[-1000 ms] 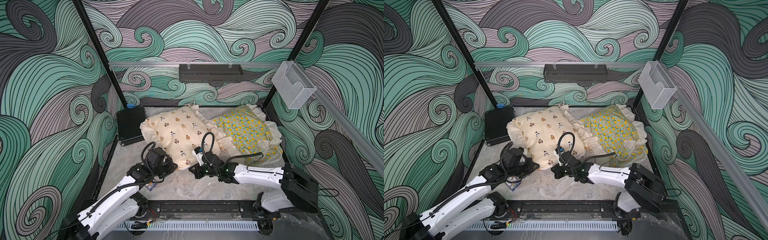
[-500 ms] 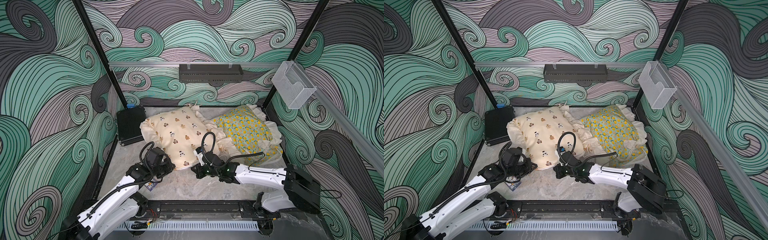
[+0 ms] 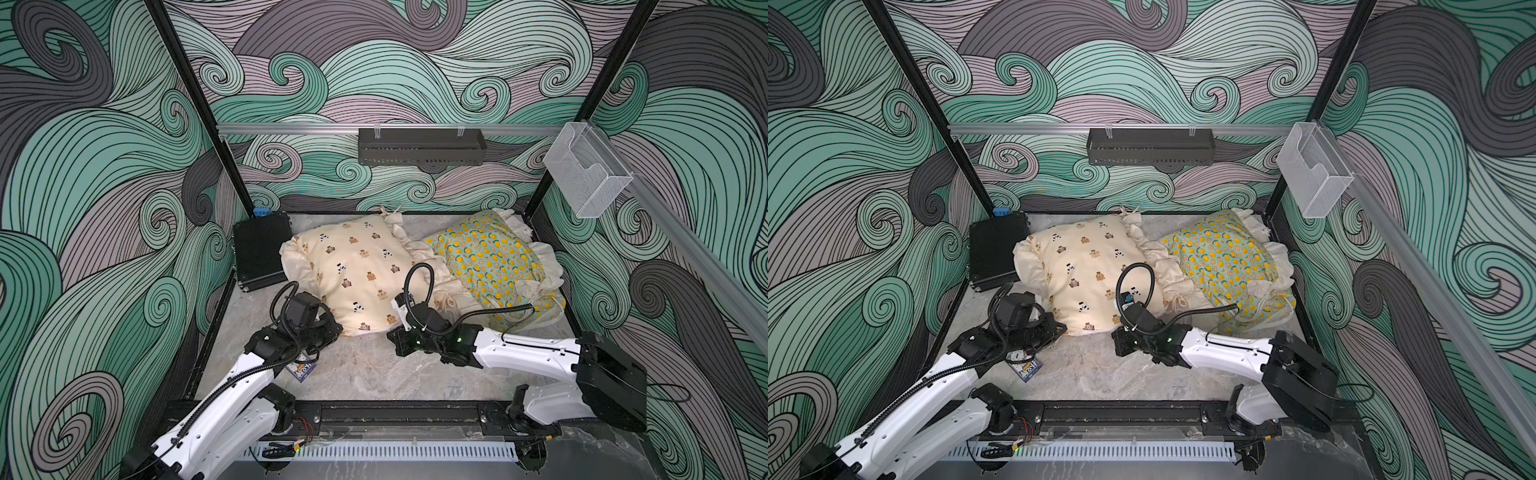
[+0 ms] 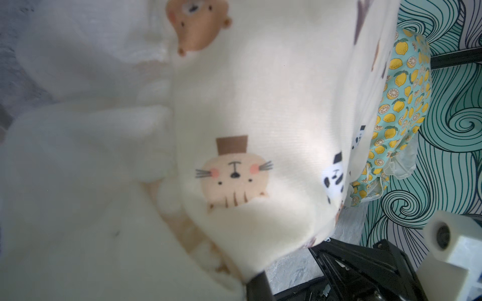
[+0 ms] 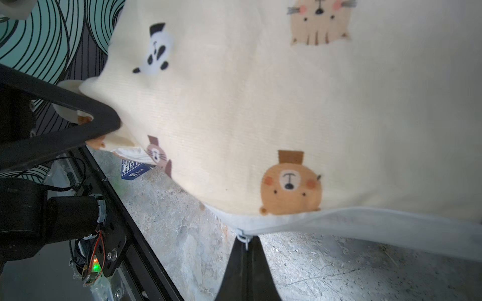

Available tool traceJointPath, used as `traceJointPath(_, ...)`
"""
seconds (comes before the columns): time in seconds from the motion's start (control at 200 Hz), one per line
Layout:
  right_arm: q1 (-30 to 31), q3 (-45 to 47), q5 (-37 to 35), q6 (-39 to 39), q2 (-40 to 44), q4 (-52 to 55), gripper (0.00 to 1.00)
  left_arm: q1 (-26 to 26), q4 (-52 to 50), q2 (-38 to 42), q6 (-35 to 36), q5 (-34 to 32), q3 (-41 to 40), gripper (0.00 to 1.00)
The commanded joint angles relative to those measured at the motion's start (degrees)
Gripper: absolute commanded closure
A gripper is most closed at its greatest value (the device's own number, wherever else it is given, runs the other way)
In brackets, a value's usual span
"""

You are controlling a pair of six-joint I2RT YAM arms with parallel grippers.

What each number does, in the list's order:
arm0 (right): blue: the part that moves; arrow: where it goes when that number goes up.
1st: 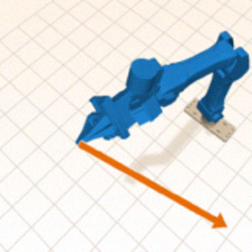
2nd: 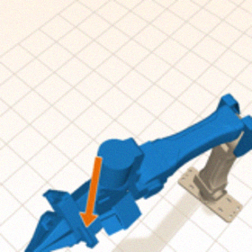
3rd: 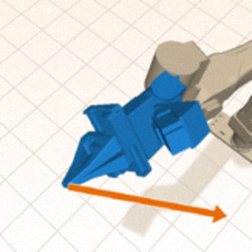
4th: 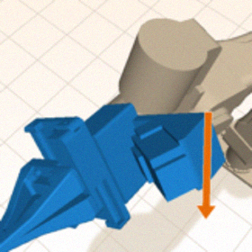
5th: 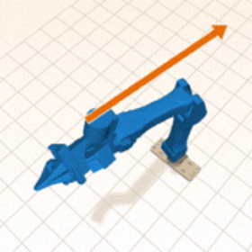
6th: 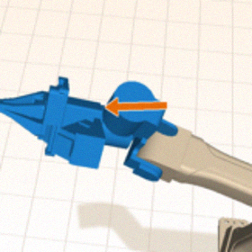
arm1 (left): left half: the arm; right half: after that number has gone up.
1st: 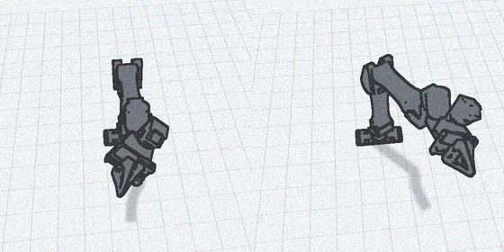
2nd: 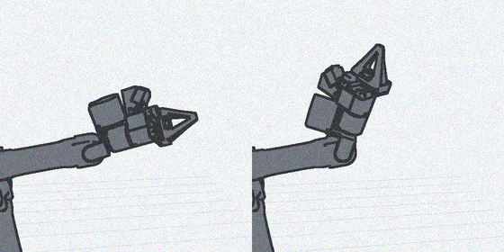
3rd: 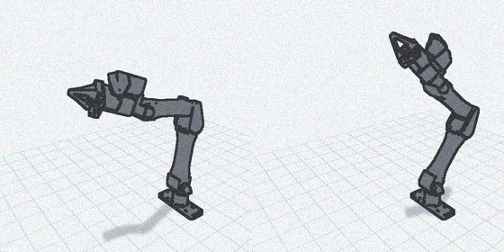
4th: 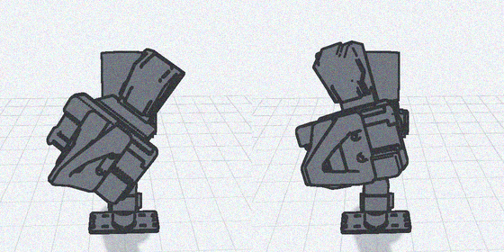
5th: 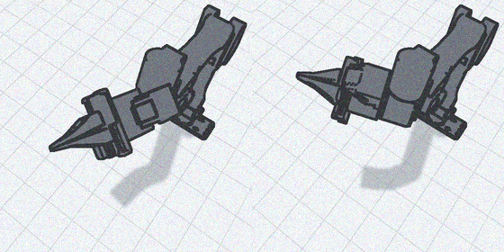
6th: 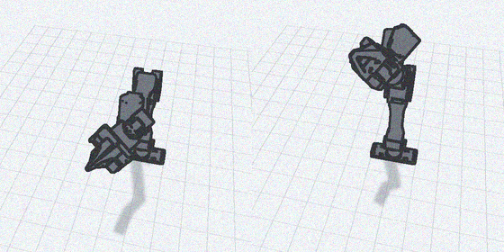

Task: Zip up pillowcases
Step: Zip the zipper on the pillowcase.

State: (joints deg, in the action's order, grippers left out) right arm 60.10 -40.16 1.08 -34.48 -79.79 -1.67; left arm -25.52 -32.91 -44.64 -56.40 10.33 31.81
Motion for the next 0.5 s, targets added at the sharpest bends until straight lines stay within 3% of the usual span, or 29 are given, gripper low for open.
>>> traceJointPath(0.0,-0.55,-0.70,-2.50,0.79,1.47,4.41,1.00,1.90,-2.61,1.12,0.85,-3.89,2.11,1.00)
traceJointPath(0.495,-2.38,1.41,-4.31,1.48,4.48,6.42,1.00,7.96,-4.27,2.18,2.74,-2.10,2.35,1.00)
